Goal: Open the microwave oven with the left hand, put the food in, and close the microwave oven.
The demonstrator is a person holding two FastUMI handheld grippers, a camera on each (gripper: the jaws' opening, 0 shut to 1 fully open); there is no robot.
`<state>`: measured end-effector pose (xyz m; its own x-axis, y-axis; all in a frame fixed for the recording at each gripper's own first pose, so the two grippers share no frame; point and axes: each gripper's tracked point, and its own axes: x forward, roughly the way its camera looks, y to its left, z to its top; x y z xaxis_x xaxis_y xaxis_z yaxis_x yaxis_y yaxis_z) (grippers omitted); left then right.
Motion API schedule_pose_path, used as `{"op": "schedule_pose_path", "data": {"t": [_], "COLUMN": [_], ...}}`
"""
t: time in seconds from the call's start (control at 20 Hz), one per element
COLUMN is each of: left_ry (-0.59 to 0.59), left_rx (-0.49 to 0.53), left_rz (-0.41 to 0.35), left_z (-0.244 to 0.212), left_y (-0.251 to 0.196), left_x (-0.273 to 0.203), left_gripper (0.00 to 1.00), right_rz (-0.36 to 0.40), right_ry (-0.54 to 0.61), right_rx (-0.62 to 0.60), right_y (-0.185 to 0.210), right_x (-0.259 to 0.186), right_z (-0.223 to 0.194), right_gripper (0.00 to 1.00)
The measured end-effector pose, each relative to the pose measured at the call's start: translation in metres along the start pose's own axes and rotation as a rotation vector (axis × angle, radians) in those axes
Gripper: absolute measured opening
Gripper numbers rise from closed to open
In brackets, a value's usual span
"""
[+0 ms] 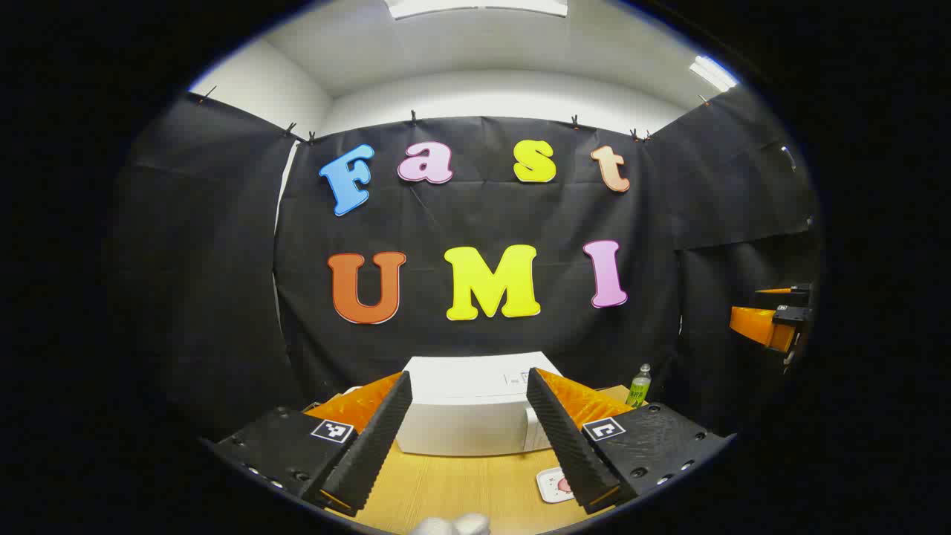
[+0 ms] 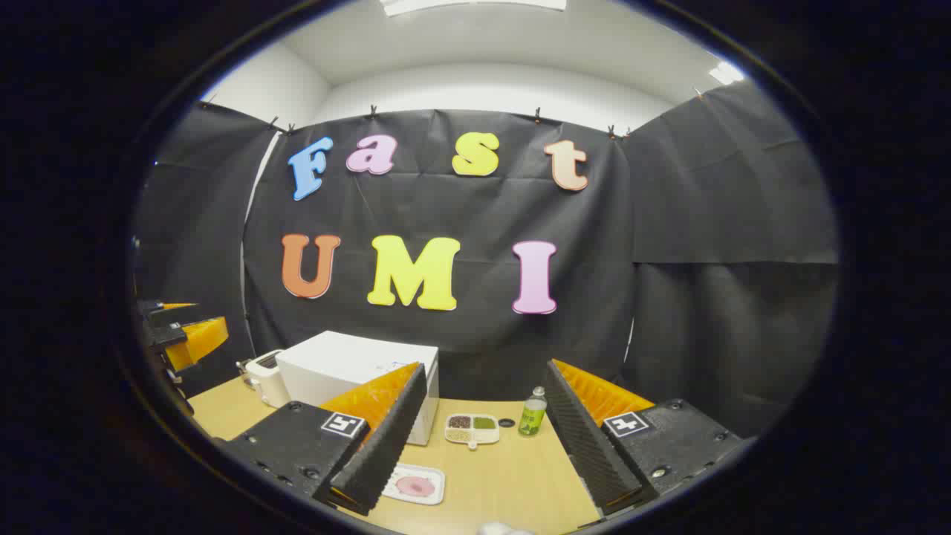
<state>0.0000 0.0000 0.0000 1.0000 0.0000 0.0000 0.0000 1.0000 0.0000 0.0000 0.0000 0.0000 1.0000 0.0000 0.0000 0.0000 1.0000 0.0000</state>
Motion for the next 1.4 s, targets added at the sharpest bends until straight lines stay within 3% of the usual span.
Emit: {"op": "schedule_pose_path", "data": {"t": [0.05,0.1,0.25,0.3,0.4,0.45,0.55,0.75,0.8,1.0,1.05,1.15,1.2,1.25,1.3,1.35,1.4], "left_ry": [0.000,0.001,0.013,0.012,0.009,0.006,0.010,0.009,0.006,-0.003,-0.005,0.016,0.033,0.040,0.035,0.056,0.060], "left_rx": [0.004,0.009,0.010,0.010,0.017,0.021,0.027,0.023,0.025,0.013,0.011,0.007,0.004,0.007,0.010,0.011,0.018], "left_rz": [0.004,0.011,0.018,0.018,0.022,0.023,0.022,0.010,0.000,-0.057,-0.070,-0.086,-0.093,-0.099,-0.106,-0.110,-0.114], "left_z": [0.000,-0.001,-0.004,-0.003,-0.003,-0.003,-0.004,-0.012,-0.018,-0.048,-0.061,-0.087,-0.102,-0.113,-0.122,-0.134,-0.144], "left_y": [0.001,0.004,0.005,0.004,0.005,0.006,0.004,-0.003,-0.008,-0.041,-0.050,-0.069,-0.079,-0.087,-0.095,-0.103,-0.110], "left_x": [0.000,-0.001,0.000,0.000,0.000,0.001,0.002,0.008,0.013,0.044,0.054,0.075,0.085,0.095,0.107,0.118,0.129], "left_gripper": [0.96,0.96,0.96,0.96,0.96,0.96,0.96,0.96,0.96,0.96,0.96,0.96,0.96,0.96,0.97,0.97,0.97], "right_rz": [0.000,0.002,0.008,0.010,0.010,0.013,0.014,0.010,0.005,-0.009,-0.013,-0.034,-0.051,-0.067,-0.082,-0.093,-0.102], "right_ry": [-0.001,0.001,0.006,0.006,0.006,0.007,0.012,0.007,0.007,0.013,0.014,0.023,0.023,0.022,0.022,0.025,0.029], "right_rx": [-0.002,-0.003,-0.008,-0.010,-0.009,-0.006,0.000,0.016,0.015,0.019,0.027,0.029,0.018,0.003,-0.012,-0.022,-0.026], "right_y": [-0.001,-0.001,0.001,0.002,0.002,0.003,0.002,-0.003,-0.006,-0.019,-0.023,-0.034,-0.041,-0.048,-0.053,-0.057,-0.060], "right_x": [0.000,-0.001,-0.001,-0.001,0.000,0.001,0.002,0.002,0.002,0.000,0.000,-0.001,-0.002,-0.004,-0.004,-0.006,-0.006], "right_z": [0.000,0.000,0.000,0.000,0.000,-0.002,-0.004,-0.003,-0.003,0.001,0.003,0.005,0.008,0.009,0.011,0.011,0.011], "right_gripper": [1.00,0.94,0.94,1.00,1.00,0.94,1.00,0.94,1.00,1.00,0.94,0.94,1.00,1.00,0.94,1.00,1.00]}}
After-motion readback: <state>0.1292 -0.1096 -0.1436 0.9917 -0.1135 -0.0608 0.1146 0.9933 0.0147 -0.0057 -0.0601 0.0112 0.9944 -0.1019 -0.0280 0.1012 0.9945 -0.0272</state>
